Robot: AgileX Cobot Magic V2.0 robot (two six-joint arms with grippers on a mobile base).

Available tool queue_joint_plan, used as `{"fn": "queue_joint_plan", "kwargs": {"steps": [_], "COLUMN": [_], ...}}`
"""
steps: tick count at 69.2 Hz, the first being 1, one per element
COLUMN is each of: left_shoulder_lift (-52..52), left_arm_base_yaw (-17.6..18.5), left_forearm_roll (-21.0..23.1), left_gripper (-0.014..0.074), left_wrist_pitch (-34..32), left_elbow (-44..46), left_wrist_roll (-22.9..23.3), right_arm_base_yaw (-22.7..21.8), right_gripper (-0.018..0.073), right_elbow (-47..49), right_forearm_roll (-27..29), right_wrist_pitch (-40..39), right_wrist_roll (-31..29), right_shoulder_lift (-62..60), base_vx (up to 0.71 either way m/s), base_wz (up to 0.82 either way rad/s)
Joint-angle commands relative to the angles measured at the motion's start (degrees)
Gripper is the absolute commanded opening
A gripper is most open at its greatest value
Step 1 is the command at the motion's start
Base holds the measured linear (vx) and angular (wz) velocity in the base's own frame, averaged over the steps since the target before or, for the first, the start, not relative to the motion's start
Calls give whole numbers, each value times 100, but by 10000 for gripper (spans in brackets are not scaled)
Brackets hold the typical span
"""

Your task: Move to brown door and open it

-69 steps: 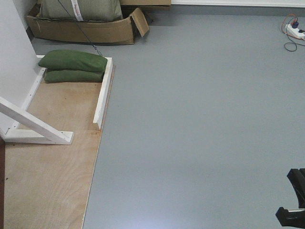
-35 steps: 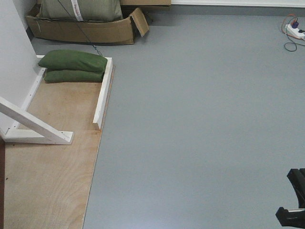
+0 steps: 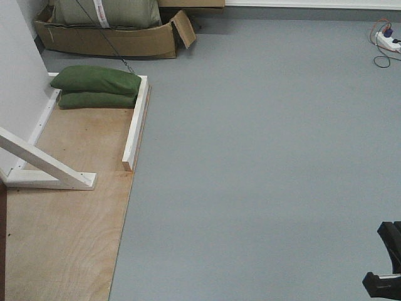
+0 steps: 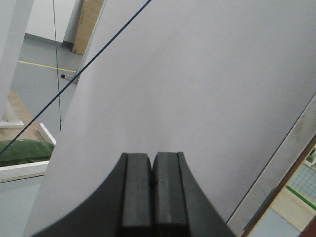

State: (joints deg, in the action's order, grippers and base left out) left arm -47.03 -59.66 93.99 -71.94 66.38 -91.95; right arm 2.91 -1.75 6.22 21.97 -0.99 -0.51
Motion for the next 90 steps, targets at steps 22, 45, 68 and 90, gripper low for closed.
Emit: {"fn": "queue_joint_plan", "kwargs": {"steps": [22,45,68,90], "left_shoulder_lift": [-569,-668,-1238,-1444], "left_arm_base_yaw": [-609,-629,-690,-1260], "left_forearm_roll": [-75,-59,-162,-251], "left_gripper": [17,17,17,17], "left_wrist_pitch": [-662,-662,-662,-662], "left_elbow": [247,701,1815,1845], "left_wrist_roll": [328,1535,1520,774], "right_arm_base_yaw": [-5,-5,-5,-5], "right_gripper": [0,0,0,0], "right_elbow": [-11,-11,-11,-11], "right_forearm_roll": [-30,-30,-25,-25], "right_wrist_pitch": [-461,-461,-458,-458], "right_wrist_roll": [-63,-63,-63,-63], "right_shoulder_lift": [-89,-89,-89,-89], "base_vx": [0,0,0,0], "base_wz": [0,0,0,0]}}
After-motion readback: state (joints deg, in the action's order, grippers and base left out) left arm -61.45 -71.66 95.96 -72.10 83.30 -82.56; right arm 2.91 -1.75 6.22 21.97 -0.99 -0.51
